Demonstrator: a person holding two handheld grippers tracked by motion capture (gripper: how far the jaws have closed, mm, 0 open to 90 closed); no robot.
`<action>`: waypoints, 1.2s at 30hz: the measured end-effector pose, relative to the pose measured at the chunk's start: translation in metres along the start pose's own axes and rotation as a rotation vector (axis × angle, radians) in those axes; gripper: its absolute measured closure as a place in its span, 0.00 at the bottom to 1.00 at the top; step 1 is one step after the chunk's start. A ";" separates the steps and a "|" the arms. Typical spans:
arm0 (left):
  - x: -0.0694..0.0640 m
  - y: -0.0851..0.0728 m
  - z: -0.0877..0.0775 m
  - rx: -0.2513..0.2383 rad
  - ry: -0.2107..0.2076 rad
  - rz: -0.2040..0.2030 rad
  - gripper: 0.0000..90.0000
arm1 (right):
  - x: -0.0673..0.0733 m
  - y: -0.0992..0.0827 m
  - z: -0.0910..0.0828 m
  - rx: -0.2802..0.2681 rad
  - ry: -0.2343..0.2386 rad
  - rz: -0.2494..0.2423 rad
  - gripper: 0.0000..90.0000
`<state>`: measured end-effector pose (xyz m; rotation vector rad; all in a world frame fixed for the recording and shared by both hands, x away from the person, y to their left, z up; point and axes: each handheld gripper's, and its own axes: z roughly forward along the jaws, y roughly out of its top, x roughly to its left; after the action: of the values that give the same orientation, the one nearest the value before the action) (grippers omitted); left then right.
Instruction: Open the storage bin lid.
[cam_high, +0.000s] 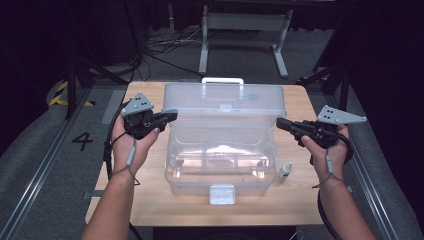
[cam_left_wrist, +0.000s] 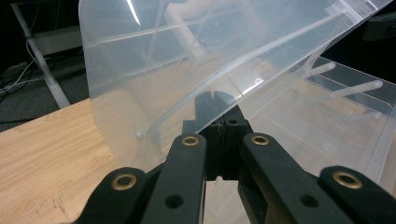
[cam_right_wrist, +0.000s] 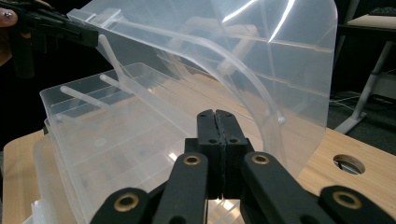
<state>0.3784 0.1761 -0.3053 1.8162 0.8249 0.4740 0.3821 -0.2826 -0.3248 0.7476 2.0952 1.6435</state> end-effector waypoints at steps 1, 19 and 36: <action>0.000 0.000 0.000 0.000 0.000 0.000 1.00 | 0.000 0.000 0.000 0.000 0.000 0.000 1.00; 0.006 0.008 0.004 0.015 -0.003 -0.002 1.00 | 0.001 0.003 -0.022 -0.031 -0.097 -0.027 0.76; 0.010 0.012 0.006 0.027 -0.013 -0.003 1.00 | -0.001 0.021 0.022 -0.023 -0.306 -0.137 0.53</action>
<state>0.3929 0.1762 -0.2968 1.8409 0.8284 0.4513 0.3991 -0.2627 -0.3095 0.7747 1.8646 1.3814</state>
